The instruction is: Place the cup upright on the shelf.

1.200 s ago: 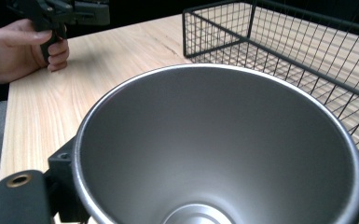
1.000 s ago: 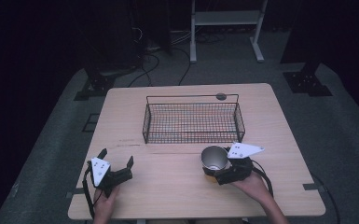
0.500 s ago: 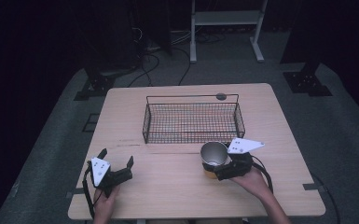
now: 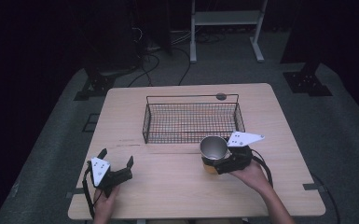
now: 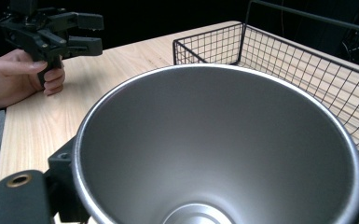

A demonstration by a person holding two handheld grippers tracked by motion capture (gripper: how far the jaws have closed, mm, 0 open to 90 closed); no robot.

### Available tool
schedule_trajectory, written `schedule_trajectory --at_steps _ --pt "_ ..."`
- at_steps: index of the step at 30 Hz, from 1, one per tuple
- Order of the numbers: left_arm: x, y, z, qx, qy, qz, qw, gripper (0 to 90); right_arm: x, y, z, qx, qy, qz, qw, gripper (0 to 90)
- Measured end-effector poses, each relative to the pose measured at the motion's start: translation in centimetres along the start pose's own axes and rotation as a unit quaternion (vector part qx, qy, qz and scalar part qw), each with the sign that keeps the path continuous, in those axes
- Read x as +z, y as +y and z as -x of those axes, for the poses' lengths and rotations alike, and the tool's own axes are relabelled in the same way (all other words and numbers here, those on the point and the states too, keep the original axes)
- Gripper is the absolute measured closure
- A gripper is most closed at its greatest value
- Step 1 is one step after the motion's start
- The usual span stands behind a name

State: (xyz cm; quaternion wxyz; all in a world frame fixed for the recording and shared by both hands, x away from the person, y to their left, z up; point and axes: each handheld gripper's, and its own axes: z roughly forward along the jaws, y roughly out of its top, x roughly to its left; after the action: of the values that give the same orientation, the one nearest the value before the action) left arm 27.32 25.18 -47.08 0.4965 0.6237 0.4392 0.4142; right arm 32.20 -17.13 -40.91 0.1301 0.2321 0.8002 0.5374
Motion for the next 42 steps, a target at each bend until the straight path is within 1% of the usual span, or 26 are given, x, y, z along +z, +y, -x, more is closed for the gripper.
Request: schedule_trajectory --at_steps 6,9,13,18,21,22,24,27,33,34,39,42 --pt "0.0 0.0 0.0 0.0 0.0 0.0 1.0 0.0 0.0 0.7 0.4 -0.002 0.001 0.001 1.0 12.0" --pt "0.0 0.0 0.0 -0.001 0.0 0.0 1.0 0.0 -0.1 1.1 0.7 0.005 0.003 0.004 1.0 12.0" --pt "0.0 0.0 0.0 0.0 -0.001 0.0 1.0 0.0 -0.1 1.6 1.2 0.006 0.001 0.003 1.0 12.0" --pt "0.0 0.0 0.0 -0.001 0.0 0.0 1.0 0.0 0.0 2.1 1.5 0.006 0.001 0.006 1.0 12.0" --pt "0.0 0.0 0.0 -0.001 0.0 0.0 1.0 0.0 0.1 2.7 1.7 0.001 0.0 0.004 1.0 12.0" --pt "0.0 0.0 0.0 -0.001 -0.001 0.0 1.0 0.0 0.2 3.1 2.0 0.001 0.0 0.004 1.0 12.0" --pt "0.0 0.0 0.0 0.0 0.0 -0.001 1.0 0.0 0.3 3.3 2.1 0.001 -0.001 0.004 1.0 12.0" --pt "0.0 0.0 0.0 -0.001 -0.001 -0.001 1.0 0.0 0.4 4.0 2.5 -0.002 -0.002 0.005 1.0 12.0" --pt "0.0 0.0 0.0 -0.002 0.0 0.0 1.0 0.0 0.7 5.2 3.4 -0.003 -0.003 0.004 1.0 12.1" --pt "0.0 0.0 -0.1 -0.001 -0.001 -0.001 1.0 0.0 0.9 5.6 3.8 -0.001 -0.004 0.004 1.0 12.0" --pt "0.0 0.0 0.0 -0.003 0.0 0.0 1.0 0.0 1.3 6.2 4.5 0.001 -0.006 0.003 1.0 12.0" --pt "0.0 0.0 0.0 -0.003 0.0 0.001 1.0 0.0 1.5 6.6 5.0 0.007 -0.007 0.005 0.9999 12.1"
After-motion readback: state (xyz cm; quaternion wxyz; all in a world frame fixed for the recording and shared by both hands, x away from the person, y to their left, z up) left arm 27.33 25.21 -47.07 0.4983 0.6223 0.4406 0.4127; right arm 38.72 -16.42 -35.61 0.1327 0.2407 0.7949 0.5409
